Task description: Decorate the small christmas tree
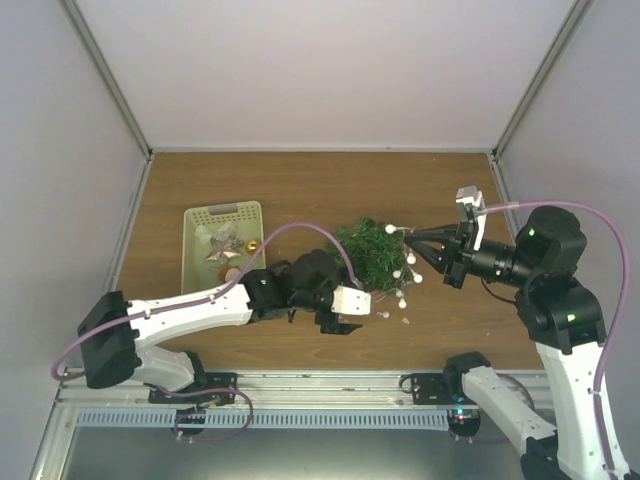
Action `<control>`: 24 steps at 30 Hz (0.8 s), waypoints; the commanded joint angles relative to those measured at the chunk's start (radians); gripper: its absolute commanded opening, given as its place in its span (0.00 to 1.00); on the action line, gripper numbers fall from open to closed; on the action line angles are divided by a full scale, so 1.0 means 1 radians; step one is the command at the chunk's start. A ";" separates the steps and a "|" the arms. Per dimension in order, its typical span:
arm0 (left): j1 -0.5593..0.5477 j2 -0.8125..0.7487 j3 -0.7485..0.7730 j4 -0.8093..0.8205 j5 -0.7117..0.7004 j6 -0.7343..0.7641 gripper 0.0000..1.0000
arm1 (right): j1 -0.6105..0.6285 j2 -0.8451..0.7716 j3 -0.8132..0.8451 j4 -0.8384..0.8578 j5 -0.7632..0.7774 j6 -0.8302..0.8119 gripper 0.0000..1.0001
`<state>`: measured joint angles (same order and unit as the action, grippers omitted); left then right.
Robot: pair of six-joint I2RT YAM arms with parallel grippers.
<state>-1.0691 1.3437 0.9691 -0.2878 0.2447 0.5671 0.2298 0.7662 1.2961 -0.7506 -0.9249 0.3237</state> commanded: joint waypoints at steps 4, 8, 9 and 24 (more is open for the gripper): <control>-0.070 0.054 0.013 0.060 -0.084 -0.029 0.92 | -0.003 0.000 0.003 0.037 -0.009 0.005 0.03; -0.071 0.061 0.027 0.055 -0.076 -0.024 0.90 | -0.004 0.003 0.004 0.045 -0.012 0.007 0.03; -0.071 0.065 0.030 0.053 -0.075 -0.022 0.89 | -0.004 0.004 0.005 0.045 -0.012 0.008 0.03; -0.072 0.141 0.119 0.045 -0.102 0.009 0.40 | -0.004 0.001 0.000 0.037 -0.028 -0.009 0.03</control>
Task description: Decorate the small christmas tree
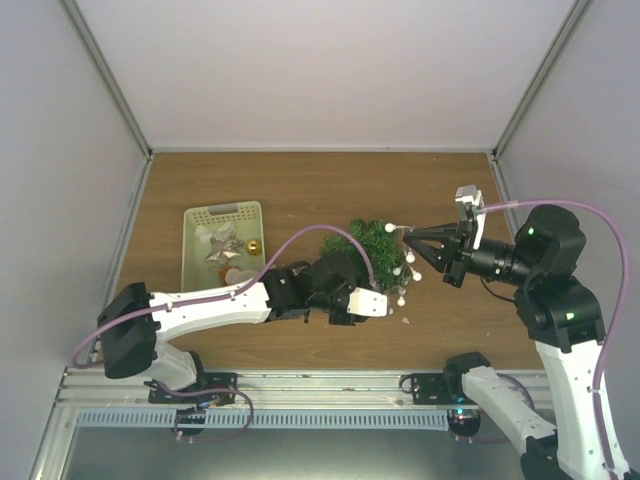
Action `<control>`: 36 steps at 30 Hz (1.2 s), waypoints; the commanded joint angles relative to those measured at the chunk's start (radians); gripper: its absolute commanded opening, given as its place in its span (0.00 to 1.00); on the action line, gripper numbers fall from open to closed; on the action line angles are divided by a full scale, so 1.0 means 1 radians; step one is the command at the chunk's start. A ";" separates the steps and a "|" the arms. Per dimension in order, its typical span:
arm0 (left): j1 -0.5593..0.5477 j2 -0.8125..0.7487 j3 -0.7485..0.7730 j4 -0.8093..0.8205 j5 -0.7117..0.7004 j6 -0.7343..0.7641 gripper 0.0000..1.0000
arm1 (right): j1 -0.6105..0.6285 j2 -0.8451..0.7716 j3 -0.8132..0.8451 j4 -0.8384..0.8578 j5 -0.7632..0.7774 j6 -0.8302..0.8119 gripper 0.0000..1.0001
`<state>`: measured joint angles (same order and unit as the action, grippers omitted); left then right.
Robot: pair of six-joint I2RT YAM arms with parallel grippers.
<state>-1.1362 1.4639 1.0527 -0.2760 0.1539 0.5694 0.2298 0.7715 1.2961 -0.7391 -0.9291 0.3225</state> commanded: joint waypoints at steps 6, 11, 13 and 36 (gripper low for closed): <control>-0.005 0.013 0.041 0.040 -0.037 0.023 0.23 | -0.003 0.001 0.000 0.030 -0.023 -0.015 0.04; -0.005 0.013 0.042 0.052 -0.059 0.043 0.09 | -0.003 0.009 0.000 0.041 -0.007 -0.020 0.04; -0.005 0.015 0.045 0.060 -0.069 0.052 0.06 | -0.004 0.010 0.001 0.049 -0.006 -0.021 0.04; -0.004 0.045 0.150 0.062 -0.120 0.070 0.00 | -0.003 -0.009 0.039 0.058 0.116 -0.104 0.02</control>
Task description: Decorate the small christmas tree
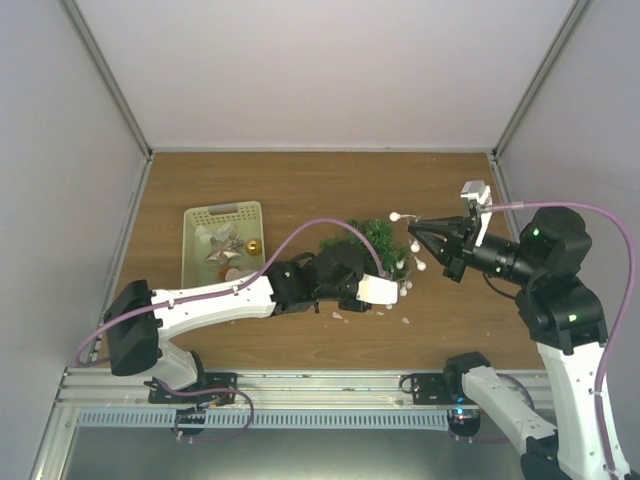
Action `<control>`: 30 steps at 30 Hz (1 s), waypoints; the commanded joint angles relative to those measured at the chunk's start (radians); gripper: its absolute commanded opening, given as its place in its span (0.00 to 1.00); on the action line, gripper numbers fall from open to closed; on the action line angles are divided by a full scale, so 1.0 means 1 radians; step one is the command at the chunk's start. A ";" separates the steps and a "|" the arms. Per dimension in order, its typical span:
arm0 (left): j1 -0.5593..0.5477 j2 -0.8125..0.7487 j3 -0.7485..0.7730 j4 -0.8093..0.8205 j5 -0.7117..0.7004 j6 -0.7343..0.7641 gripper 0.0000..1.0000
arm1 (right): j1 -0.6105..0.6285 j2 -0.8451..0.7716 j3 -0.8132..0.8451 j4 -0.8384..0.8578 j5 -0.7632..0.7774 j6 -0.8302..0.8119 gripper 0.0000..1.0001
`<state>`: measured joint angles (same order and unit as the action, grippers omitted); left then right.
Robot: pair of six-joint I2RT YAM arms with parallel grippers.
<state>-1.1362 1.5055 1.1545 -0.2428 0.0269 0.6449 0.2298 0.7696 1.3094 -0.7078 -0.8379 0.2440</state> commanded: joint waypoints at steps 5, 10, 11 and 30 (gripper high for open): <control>-0.004 -0.008 0.091 -0.047 0.039 -0.020 0.00 | -0.003 -0.009 0.042 0.031 0.033 -0.032 0.02; -0.004 -0.020 0.119 -0.086 0.047 -0.018 0.00 | -0.003 0.000 0.046 0.034 0.042 -0.043 0.02; -0.004 -0.021 0.122 -0.088 0.046 -0.015 0.00 | -0.004 0.002 0.047 0.038 0.044 -0.044 0.02; -0.006 -0.005 0.196 -0.173 0.118 -0.043 0.02 | -0.003 0.002 0.054 0.033 0.042 -0.039 0.02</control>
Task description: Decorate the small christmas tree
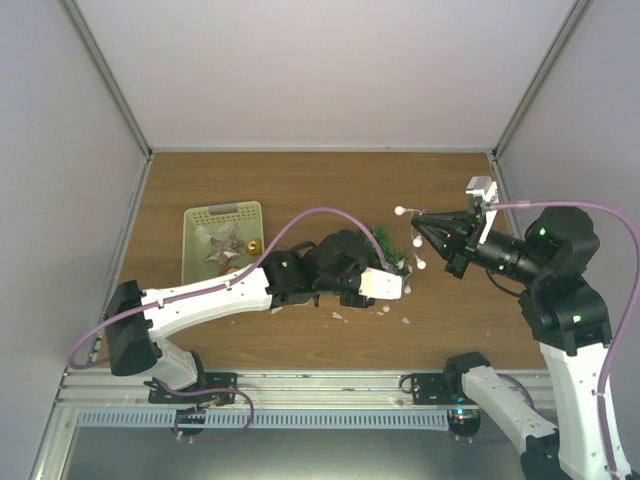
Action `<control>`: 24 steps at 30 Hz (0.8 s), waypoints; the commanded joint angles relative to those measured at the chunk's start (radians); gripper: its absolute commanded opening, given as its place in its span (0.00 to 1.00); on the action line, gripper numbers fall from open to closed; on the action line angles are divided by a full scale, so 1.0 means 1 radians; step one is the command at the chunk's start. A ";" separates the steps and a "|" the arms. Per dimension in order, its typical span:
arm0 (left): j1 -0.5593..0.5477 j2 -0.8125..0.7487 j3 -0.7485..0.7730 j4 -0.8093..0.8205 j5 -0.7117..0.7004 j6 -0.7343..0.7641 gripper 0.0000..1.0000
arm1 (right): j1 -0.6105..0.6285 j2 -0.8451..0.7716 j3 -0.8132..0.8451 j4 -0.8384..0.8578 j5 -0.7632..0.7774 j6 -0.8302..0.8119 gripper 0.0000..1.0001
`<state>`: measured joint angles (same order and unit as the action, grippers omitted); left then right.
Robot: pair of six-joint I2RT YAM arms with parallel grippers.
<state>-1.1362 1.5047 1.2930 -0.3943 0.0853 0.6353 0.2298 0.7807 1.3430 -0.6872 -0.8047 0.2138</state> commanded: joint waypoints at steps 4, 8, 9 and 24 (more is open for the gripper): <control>-0.008 -0.007 0.087 -0.103 0.138 -0.054 0.02 | -0.003 -0.011 0.009 0.005 0.008 -0.010 0.02; -0.015 -0.019 0.088 -0.158 0.166 -0.045 0.00 | -0.003 -0.015 0.009 0.004 0.010 -0.011 0.02; -0.016 -0.022 0.088 -0.167 0.167 -0.042 0.00 | -0.004 -0.014 0.010 0.004 0.011 -0.013 0.02; -0.017 -0.027 0.250 -0.286 0.321 -0.069 0.00 | -0.003 -0.019 0.039 -0.006 0.040 -0.024 0.02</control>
<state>-1.1439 1.5017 1.4918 -0.6521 0.3195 0.5842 0.2298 0.7769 1.3453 -0.6884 -0.7906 0.2123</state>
